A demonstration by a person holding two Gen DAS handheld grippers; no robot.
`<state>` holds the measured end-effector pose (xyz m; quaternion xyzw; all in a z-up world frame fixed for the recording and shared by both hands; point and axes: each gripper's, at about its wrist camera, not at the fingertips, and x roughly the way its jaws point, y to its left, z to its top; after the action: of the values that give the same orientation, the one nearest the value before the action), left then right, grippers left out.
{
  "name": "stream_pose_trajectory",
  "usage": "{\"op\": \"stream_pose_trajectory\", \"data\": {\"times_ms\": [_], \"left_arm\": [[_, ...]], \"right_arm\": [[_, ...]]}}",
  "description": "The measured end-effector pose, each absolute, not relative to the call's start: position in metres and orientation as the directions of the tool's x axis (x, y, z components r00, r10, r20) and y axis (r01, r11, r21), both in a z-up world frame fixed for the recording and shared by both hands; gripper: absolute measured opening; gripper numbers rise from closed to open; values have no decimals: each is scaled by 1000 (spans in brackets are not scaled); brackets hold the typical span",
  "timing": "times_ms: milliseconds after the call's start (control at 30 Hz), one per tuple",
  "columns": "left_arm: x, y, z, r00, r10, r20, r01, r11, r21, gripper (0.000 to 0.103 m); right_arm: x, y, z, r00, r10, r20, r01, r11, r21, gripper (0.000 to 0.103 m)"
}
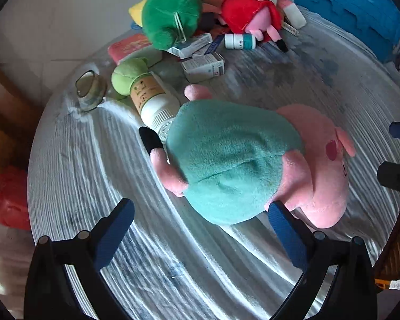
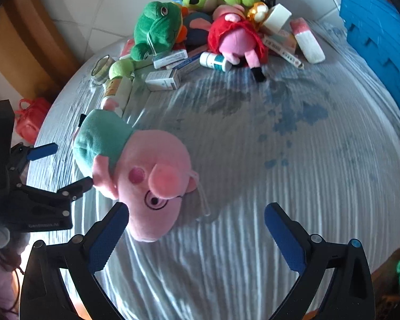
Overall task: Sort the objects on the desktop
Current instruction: 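Grasp the pink pig plush in green shirt with the right gripper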
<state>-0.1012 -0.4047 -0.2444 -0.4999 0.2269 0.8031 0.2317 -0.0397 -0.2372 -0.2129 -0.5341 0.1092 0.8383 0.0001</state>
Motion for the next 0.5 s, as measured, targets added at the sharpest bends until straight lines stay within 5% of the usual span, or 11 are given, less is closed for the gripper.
{"op": "stream_pose_trajectory", "data": {"times_ms": [500], "left_arm": [[-131,-402,-273,-212,349,-913,-706,-701,-104,101]], "right_arm": [[-72,-260,-268,-348,-171,-922,-237,-935,263,103]]}}
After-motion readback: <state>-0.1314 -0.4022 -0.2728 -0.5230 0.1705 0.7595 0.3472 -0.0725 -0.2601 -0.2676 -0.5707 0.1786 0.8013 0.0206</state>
